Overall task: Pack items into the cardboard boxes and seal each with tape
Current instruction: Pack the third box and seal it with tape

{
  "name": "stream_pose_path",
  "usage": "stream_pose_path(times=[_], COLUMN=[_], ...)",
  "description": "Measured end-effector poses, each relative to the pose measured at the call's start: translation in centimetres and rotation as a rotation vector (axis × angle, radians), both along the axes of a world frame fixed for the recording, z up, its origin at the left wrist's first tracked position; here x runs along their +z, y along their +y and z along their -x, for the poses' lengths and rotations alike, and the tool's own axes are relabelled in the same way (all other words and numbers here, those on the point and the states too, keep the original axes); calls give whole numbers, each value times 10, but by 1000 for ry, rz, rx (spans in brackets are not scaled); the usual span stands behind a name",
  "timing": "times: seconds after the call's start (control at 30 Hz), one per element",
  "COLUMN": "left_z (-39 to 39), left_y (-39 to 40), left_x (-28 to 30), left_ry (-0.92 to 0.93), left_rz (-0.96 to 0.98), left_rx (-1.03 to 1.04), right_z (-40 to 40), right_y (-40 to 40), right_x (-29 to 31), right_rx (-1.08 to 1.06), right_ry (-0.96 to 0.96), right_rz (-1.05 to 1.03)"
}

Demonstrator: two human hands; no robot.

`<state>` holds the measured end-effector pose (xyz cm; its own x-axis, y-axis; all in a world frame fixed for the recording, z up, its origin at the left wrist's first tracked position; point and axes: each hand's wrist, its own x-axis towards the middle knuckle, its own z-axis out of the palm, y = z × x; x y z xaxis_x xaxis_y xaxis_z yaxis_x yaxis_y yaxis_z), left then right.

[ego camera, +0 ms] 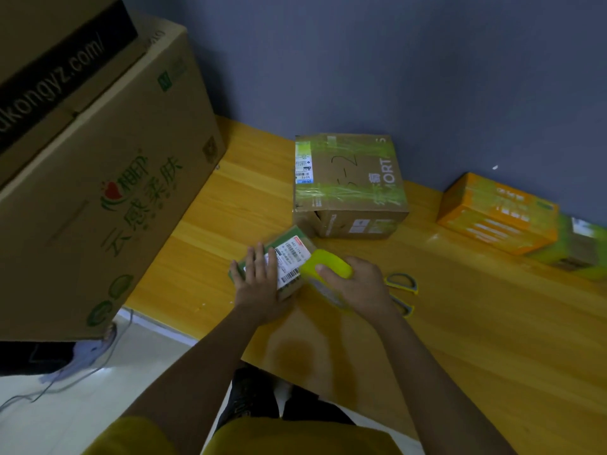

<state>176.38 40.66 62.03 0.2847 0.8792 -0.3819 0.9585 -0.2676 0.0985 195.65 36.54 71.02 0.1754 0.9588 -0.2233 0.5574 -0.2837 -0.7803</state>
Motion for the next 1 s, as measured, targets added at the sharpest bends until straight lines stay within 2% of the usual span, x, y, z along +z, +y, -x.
stream_pose_path(times=[0.07,0.13,0.23,0.33,0.47,0.6,0.67,0.73,0.77,0.8,0.87,0.93,1.0], left_z=[1,-3,-11,-10,-1,2,3,8,11,13,14,8,1], left_y=[1,0,2,11,24,31,34,37,39,40,40,35,29], left_x=[-5,-2,6,17,26,34,35,36,37,38,38,42,41], left_ry=[-3,20,58,-28,-153,-337,-486,-611,-610,-533,-344,-264,-194], left_rz=[29,20,4,77,267,419,499,546,514,431,149,-127,-282], left_rx=[-15,-19,0,9,4,38,127,235,239,213,162,144,54], right_z=[-13,-22,-18,-12,-11,-9,-6,-8,-10,-13,-15,-11,-3], right_y=[-12,-29,-45,-43,-35,-27,-25,-24,-24,-25,-24,-19,-11], right_x=[2,-6,-27,-31,-19,-11,-6,1,3,4,9,13,15], right_rx=[2,-8,-38,-107,-68,-8,21,13,-5,-17,-15,8,-18], right_ry=[-329,-434,-396,-350,-446,-430,-409,-311,-198,-67,144,250,296], right_rz=[56,246,407,363,336,319,292,255,230,194,155,157,130])
